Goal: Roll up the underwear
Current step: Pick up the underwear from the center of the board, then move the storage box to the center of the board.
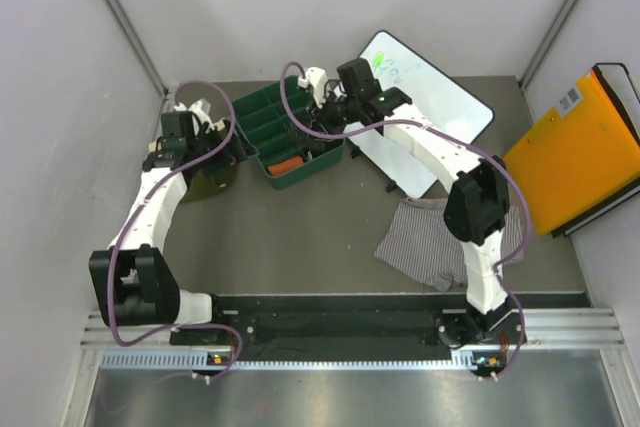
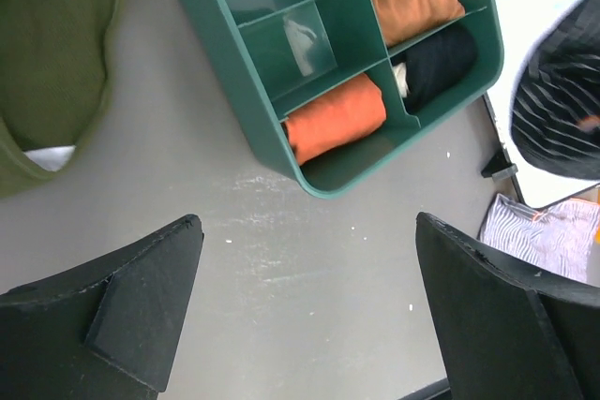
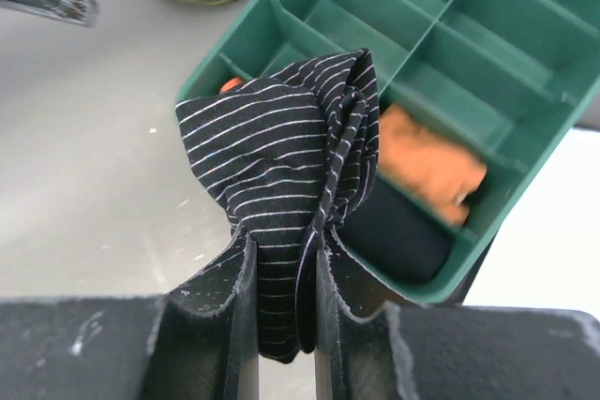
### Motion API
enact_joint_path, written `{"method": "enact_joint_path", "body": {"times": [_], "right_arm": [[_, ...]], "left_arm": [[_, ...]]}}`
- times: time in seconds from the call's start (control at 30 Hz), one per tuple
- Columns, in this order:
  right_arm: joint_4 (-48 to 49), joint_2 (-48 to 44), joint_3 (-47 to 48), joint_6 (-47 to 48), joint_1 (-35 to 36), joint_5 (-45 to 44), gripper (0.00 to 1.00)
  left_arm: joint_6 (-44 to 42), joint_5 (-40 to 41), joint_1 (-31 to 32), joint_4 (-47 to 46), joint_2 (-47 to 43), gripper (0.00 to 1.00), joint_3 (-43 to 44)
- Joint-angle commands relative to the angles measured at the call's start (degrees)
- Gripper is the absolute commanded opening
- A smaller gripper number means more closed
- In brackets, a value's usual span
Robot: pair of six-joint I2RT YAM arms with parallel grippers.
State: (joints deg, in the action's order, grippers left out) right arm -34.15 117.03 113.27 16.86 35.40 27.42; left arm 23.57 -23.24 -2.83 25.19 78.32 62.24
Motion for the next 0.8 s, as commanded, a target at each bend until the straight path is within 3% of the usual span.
{"method": "enact_joint_path", "body": {"times": [0.0, 0.23, 0.33, 0.6, 0.77], "right_arm": [[4.3, 1.9, 4.5, 6.9, 0.1, 3.0, 0.0], [11.0, 8.6, 7.4, 11.8, 1.1, 4.9, 0.0], [19.7, 9.3, 4.6, 8.2, 1.3, 2.4, 0.0], [25.0, 6.7, 1.2, -1.6, 1.2, -1.2, 0.0], [25.4, 2.7, -5.5, -2.9, 1.2, -0.4, 0.0]], "left_arm": [[-3.3, -0.9, -0.6, -0.8, 0.2, 0.99, 1.5], [-2.7, -5.8, -0.8, -6.6, 1.7, 0.99, -1.2], [2.8, -5.3, -0.7, -11.3, 4.5, 0.97, -1.4], [7.0, 3.2, 1.1, -14.3, 12.5, 0.82, 2.1], [6.8, 5.9, 1.5, -14.3, 15.2, 0.79, 3.9]]}}
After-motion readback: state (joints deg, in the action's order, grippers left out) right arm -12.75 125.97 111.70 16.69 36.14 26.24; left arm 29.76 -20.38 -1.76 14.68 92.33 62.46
